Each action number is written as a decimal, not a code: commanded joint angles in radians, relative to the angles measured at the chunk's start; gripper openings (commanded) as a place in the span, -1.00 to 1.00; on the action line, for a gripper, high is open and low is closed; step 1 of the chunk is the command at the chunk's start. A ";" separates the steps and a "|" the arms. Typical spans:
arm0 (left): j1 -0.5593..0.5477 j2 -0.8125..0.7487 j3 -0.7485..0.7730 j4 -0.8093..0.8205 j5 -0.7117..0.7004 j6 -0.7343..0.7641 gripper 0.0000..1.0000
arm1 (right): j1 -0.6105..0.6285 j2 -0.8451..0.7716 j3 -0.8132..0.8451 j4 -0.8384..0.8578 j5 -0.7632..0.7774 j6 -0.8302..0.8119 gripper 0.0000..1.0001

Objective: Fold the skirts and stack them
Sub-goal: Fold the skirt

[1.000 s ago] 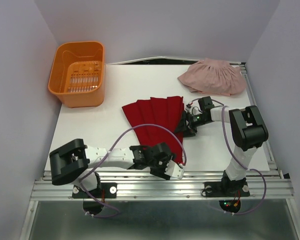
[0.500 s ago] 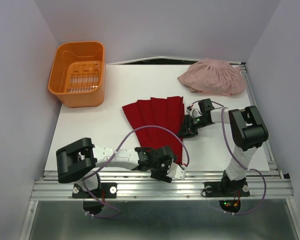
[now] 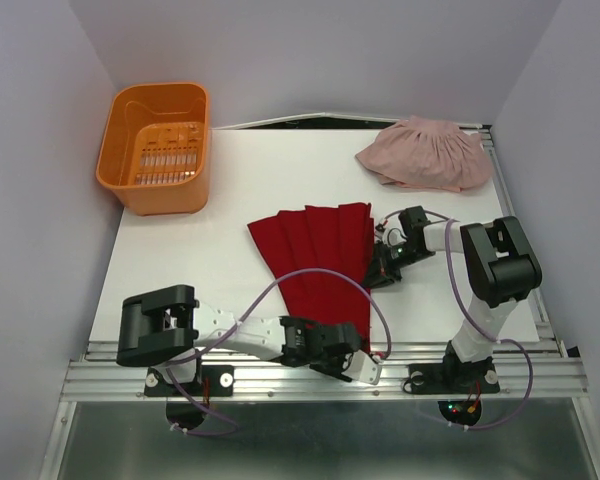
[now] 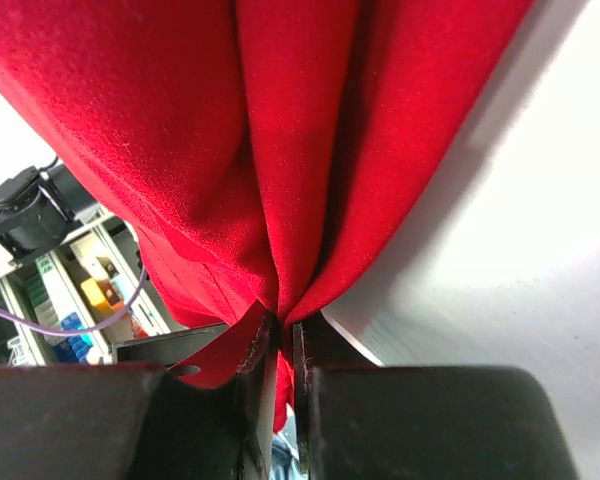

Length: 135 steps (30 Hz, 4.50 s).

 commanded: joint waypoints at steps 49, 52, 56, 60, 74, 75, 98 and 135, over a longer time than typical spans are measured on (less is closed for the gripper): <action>0.127 -0.158 0.362 -0.409 0.284 -0.038 -1.00 | 0.030 0.172 0.644 -0.207 -0.049 -0.167 0.15; 0.178 -0.137 0.433 -0.446 0.292 -0.003 -1.00 | 0.073 0.203 0.520 -0.154 -0.057 -0.166 0.05; 0.238 -0.089 0.530 -0.518 0.322 0.054 -1.00 | 0.103 0.253 0.419 -0.101 -0.043 -0.178 -0.05; 0.325 -0.065 0.606 -0.547 0.322 0.124 -1.00 | 0.112 0.279 0.376 -0.098 -0.058 -0.199 -0.13; 0.563 0.004 0.551 -0.465 0.376 0.296 -1.00 | 0.121 0.178 0.383 -0.203 -0.029 -0.291 -0.20; 0.586 -0.005 0.481 -0.427 0.375 0.299 -1.00 | 0.121 0.171 0.418 -0.239 -0.031 -0.308 -0.18; 0.574 -0.073 0.442 -0.397 0.422 0.334 -1.00 | 0.130 0.437 0.834 -0.276 0.055 -0.295 -0.16; 0.709 0.214 0.349 0.034 0.267 0.517 -0.86 | 0.158 0.454 0.768 -0.292 -0.043 -0.301 -0.78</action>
